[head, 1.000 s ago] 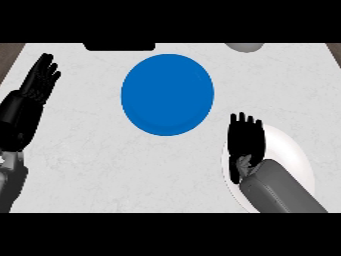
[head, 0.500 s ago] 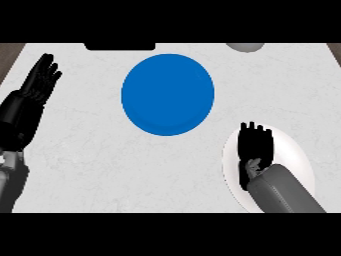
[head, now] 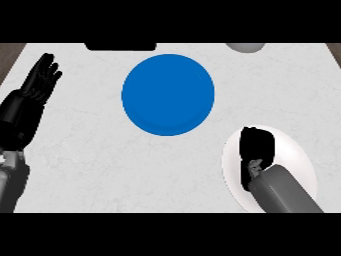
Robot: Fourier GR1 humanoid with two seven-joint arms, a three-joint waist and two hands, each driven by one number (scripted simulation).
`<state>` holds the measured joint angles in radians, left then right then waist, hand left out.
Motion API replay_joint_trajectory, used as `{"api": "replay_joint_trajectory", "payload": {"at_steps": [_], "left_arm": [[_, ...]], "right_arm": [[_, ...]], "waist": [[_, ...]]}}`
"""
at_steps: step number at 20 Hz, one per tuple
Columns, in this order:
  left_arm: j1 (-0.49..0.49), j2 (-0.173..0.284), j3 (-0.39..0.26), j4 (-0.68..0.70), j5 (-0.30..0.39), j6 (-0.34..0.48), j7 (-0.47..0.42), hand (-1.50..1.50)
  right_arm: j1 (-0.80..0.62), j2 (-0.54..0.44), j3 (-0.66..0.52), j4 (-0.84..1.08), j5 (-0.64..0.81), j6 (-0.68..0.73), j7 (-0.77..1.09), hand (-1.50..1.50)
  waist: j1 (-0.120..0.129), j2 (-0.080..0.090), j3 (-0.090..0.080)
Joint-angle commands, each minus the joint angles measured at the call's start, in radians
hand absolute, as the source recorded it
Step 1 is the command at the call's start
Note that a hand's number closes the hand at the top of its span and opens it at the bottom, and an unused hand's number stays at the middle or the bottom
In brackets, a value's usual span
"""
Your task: Pick the sweet potato from the plate and place it in the plate
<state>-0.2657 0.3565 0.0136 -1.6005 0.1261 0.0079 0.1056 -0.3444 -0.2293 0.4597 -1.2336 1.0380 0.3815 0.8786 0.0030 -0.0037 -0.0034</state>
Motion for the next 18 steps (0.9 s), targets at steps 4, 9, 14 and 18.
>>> {"api": "replay_joint_trajectory", "payload": {"at_steps": [4,9,14,18], "left_arm": [[-0.026,-0.015,0.012,-0.006,0.001,-0.015,0.031,0.0],[-0.012,-0.028,0.0,0.044,-0.05,0.002,-0.031,0.0],[-0.034,-0.019,0.01,0.016,-0.025,-0.013,-0.015,0.0],[-0.02,-0.035,0.011,0.043,-0.015,-0.03,-0.047,0.0]], "right_arm": [[-0.043,-0.058,0.036,0.021,0.139,-0.126,-0.095,1.5],[-0.114,-0.226,-0.085,0.073,0.073,-0.28,-0.363,1.5],[-0.124,-0.392,-0.293,0.208,-0.141,-0.425,-0.748,1.5],[-0.207,-0.419,-0.365,0.335,-0.238,-0.432,-1.003,1.5]], "waist": [[0.001,0.004,0.004],[0.002,0.007,0.005],[0.018,0.02,0.011],[0.025,0.018,0.007]]}}
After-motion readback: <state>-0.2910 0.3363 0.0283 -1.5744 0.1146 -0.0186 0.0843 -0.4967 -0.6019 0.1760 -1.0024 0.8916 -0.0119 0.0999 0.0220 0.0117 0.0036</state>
